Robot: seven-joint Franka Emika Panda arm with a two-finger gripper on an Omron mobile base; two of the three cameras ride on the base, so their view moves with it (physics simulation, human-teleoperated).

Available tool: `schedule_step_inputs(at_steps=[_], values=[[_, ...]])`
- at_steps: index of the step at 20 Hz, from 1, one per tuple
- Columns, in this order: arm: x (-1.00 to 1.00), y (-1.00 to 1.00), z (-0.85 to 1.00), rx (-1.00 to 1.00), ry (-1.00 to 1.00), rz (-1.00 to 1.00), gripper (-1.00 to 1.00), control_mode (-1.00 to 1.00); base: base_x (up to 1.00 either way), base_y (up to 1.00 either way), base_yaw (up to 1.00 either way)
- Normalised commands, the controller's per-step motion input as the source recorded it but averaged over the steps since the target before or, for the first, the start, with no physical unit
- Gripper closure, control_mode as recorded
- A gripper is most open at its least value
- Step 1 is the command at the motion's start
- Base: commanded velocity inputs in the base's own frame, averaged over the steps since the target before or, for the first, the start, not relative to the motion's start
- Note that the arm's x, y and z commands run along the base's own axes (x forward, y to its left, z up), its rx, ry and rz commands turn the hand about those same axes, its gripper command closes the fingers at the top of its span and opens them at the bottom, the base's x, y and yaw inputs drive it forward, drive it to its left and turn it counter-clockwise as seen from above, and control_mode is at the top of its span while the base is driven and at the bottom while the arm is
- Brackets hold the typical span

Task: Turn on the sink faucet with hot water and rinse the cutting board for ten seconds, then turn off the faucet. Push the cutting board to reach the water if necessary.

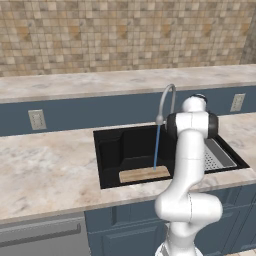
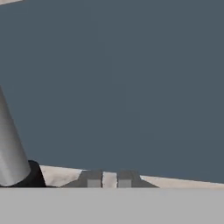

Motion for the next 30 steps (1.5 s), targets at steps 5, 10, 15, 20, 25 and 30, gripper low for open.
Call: schedule_step_inputs(at_steps=[5,10,15,20,25,30], values=[[-0.73,-0.76,-0.21,0.0,0.08,0.02,1.0,-1.0,0.0,0.0,0.0],[-0.43,-0.41,0.03,0.0,0.04,0.0,1.0,-1.0,0.0,0.0,0.0],[-0.26,-0.21,0.2,0.0,0.02,0.0,1.0,-1.0,0.0,0.0,0.0],[-0.23,-0.18,0.26,0.0,0.07,0.0,1.0,-1.0,0.0,0.0,0.0],[-0.11,-0.05,0.34,0.0,0.1,0.0,1.0,-1.0,0.0,0.0,0.0],[0.0,-0.06,0.21,0.0,0.09,0.0,1.0,-1.0,0.0,0.0,0.0]])
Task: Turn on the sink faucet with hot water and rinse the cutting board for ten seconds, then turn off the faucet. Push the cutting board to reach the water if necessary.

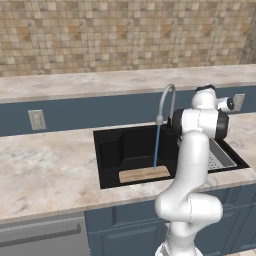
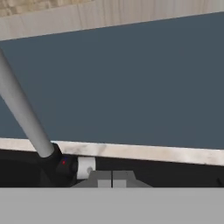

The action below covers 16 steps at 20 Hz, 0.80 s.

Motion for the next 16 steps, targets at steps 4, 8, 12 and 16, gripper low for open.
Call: schedule_step_inputs(at_steps=[4,8,12,16], values=[[0.0,-0.08,0.0,0.0,0.02,0.06,1.0,-1.0,0.0,0.0,0.0],[0.0,-0.11,0.0,0.0,0.01,0.11,1.0,-1.0,0.0,0.0,0.0],[0.03,-0.01,-0.04,0.0,0.03,0.1,1.0,-1.0,0.0,0.0,0.0],[0.07,0.0,-0.08,0.01,0.09,0.09,1.0,-1.0,0.0,0.0,0.0]])
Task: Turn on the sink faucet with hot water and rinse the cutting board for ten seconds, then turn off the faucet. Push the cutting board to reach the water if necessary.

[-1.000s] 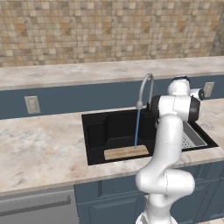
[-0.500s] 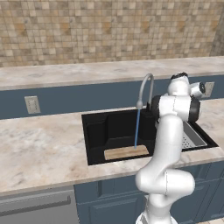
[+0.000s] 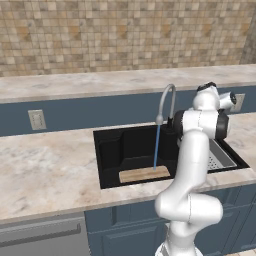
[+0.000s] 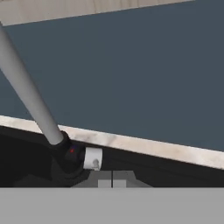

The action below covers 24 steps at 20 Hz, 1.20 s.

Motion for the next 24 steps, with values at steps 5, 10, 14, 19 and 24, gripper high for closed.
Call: schedule_step_inputs(at_steps=[5,10,14,19,24], values=[[0.13,0.0,-0.1,0.0,0.1,0.07,1.0,-1.0,0.0,0.0,0.0],[0.03,0.0,0.0,0.03,0.2,0.05,1.0,-1.0,0.0,0.0,0.0],[0.02,0.01,-0.04,0.0,0.16,0.03,1.0,-1.0,0.0,0.0,0.0],[0.04,0.03,-0.11,0.0,0.06,0.01,1.0,-1.0,0.0,0.0,0.0],[0.07,0.04,-0.12,0.0,0.0,0.0,1.0,-1.0,0.0,0.0,0.0]])
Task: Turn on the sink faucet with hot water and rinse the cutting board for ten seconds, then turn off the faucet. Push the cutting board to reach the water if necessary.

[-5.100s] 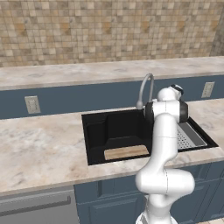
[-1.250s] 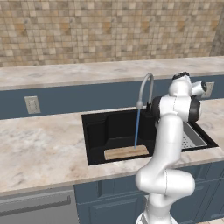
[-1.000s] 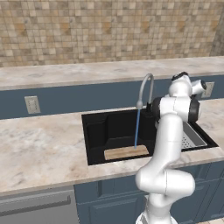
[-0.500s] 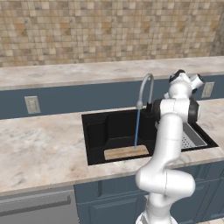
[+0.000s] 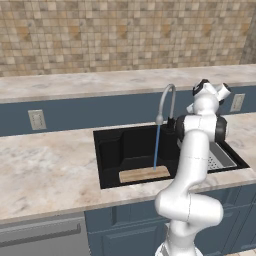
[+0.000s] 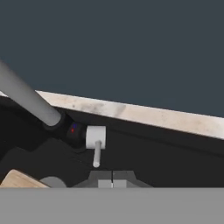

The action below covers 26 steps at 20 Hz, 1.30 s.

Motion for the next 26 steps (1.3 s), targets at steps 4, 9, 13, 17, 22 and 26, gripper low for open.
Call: schedule_step_inputs(at_steps=[4,9,13,17,22,26], values=[[0.12,0.0,-0.14,0.0,0.0,0.0,1.0,-1.0,0.0,0.0,0.0],[0.07,0.0,-0.13,0.0,0.0,0.0,1.0,-1.0,0.0,0.0,0.0],[0.04,0.0,-0.04,0.0,0.0,0.0,1.0,-1.0,0.0,0.0,0.0],[0.12,0.0,0.0,0.0,0.0,0.0,1.0,-1.0,0.0,0.0,0.0],[0.09,0.0,0.0,0.0,0.0,0.0,1.0,-1.0,0.0,0.0,0.0],[0.0,0.0,0.0,0.0,0.0,0.0,1.0,-1.0,0.0,0.0,0.0]])
